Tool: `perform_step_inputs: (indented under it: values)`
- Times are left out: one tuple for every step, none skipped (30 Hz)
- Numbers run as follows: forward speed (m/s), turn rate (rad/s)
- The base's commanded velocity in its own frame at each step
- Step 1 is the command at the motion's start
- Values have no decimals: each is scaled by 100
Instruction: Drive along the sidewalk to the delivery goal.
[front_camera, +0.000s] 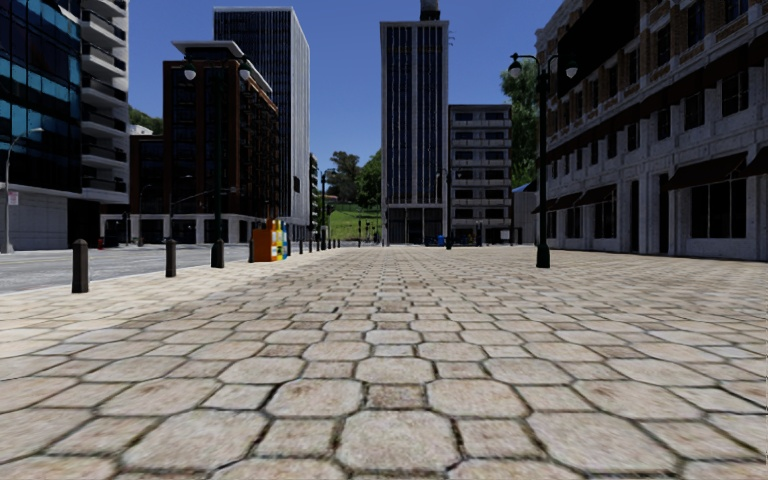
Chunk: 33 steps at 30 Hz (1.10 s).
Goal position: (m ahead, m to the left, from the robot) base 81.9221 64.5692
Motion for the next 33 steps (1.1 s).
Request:
perform_step_inputs:
  values:
    - [128,0]
    - [127,0]
    - [127,0]
    - [127,0]
    - [127,0]
    - [127,0]
    - [127,0]
    - [127,0]
    - [127,0]
    - [127,0]
    - [127,0]
    - [127,0]
    - [127,0]
    - [127,0]
    - [127,0]
    - [127,0]
    - [127,0]
    - [127,0]
    - [127,0]
    - [127,0]
    - [127,0]
    - [127,0]
    - [127,0]
    - [127,0]
    - [127,0]
    - [127,0]
    - [127,0]
    - [127,0]
    - [127,0]
    - [127,0]
    - [127,0]
    - [200,0]
    - [200,0]
